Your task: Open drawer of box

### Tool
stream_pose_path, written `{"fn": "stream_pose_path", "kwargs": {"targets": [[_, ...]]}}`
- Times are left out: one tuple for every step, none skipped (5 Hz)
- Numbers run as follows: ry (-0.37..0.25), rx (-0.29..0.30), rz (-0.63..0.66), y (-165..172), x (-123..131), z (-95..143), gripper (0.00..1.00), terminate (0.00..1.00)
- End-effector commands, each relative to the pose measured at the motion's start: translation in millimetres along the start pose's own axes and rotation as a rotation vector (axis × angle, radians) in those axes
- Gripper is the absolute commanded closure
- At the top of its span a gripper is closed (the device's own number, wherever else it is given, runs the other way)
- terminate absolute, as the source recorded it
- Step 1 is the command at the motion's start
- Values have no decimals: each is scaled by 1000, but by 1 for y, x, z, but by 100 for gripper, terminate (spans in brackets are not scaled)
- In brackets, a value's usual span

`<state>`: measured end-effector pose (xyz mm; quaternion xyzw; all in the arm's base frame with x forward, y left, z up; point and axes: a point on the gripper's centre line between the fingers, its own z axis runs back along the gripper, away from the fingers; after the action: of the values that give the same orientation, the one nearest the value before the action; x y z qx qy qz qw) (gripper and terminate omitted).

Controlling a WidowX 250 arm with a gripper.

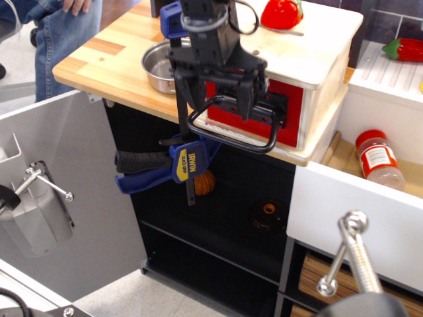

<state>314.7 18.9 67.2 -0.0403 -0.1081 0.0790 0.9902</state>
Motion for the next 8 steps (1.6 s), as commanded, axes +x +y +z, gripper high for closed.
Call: {"fn": "stream_pose_path", "kwargs": {"targets": [[-1,7,0,-8,10,-9,0,0],[-1,39,-5,-8,9,-20,0,0],[14,55,-15,-8,0,-28,0,0],[32,62,-24,-7,-15,-32,0,0],[61,60,-44,-6,-28,-35,0,0],[107,32,-60,-7,-43,-28,0,0],[141,26,-82,-8,-59,-24,0,0],[213,36,-70,-7,-86,-9,0,0]]}}
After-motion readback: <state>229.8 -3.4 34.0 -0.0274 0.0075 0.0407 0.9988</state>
